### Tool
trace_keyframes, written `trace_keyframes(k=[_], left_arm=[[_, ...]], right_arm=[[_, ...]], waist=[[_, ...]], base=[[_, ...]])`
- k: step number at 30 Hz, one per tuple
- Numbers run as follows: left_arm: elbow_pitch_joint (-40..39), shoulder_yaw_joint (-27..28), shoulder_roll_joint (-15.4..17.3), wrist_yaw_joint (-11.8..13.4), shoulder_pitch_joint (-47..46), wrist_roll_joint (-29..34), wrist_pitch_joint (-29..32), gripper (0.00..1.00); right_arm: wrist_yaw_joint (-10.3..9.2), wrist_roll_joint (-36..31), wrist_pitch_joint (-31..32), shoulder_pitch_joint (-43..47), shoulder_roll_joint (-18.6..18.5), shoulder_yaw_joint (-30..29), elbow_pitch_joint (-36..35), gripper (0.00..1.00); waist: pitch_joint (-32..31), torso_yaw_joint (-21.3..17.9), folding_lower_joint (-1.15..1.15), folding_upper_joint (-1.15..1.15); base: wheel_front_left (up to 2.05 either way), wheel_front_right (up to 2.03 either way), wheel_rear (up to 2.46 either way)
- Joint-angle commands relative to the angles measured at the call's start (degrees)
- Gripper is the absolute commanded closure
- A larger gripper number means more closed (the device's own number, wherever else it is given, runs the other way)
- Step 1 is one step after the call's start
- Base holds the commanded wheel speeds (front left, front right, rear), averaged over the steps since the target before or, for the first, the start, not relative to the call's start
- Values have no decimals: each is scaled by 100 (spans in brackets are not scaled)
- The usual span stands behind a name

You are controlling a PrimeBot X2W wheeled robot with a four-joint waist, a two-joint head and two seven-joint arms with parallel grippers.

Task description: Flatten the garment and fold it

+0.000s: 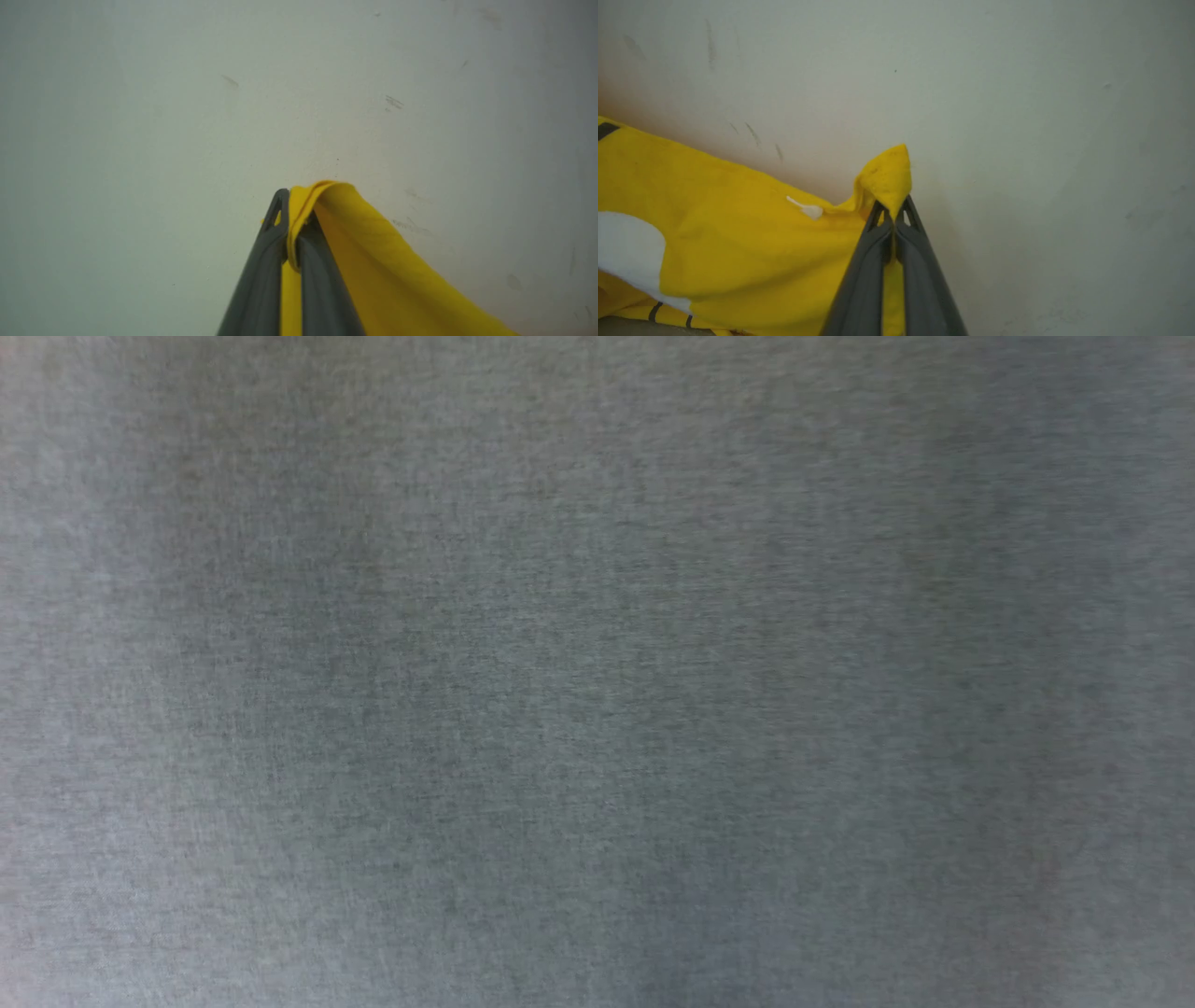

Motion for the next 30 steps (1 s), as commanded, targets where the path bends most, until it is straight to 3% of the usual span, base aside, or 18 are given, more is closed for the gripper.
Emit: trace_keyframes(k=[1, 5, 9, 16, 21, 24, 26, 30], left_arm=[[-116, 14, 36, 34, 227, -40, -64, 100], [-567, 81, 52, 36, 841, -288, 34, 100], [-1502, 109, 165, 112, 1884, -526, 337, 100], [-3852, 350, 585, 758, 4404, -730, 951, 100], [-4958, 430, 798, 1207, 6345, -727, 1085, 100], [-5196, 487, 744, 1374, 7061, -850, 1017, 100], [-5386, 532, 653, 1432, 7737, -1130, 942, 100], [-5488, 553, 755, 1298, 9224, -1639, 884, 100]], right_arm=[[-5, 161, -92, 127, -70, 152, -80, 100], [-5, 704, -148, 587, -261, 554, -547, 100], [-5, 1352, -47, 1425, -619, 744, -1361, 100], [-5, 1975, 289, 3549, -1087, 79, -2978, 100], [-5, 1975, 477, 5142, -926, -466, -3812, 100], [-5, 1941, 536, 5694, -798, -589, -4077, 100], [-5, 1967, 608, 6184, -643, -682, -4300, 100], [-5, 2104, 709, 7231, -394, -842, -4611, 100]], waist=[[80, 175, -2, 0], [-246, 263, -2, 0], [-661, 344, -2, 0], [-1275, 452, -2, 0], [-1657, 498, -2, 0], [-1815, 510, -2, 0], [-1942, 502, -2, 0], [-2308, 512, -2, 0]], base=[[0, 0, 0], [0, 0, 0], [0, 0, 0], [0, 0, 0], [0, 0, 0], [0, 0, 0], [0, 0, 0], [0, 0, 0]])
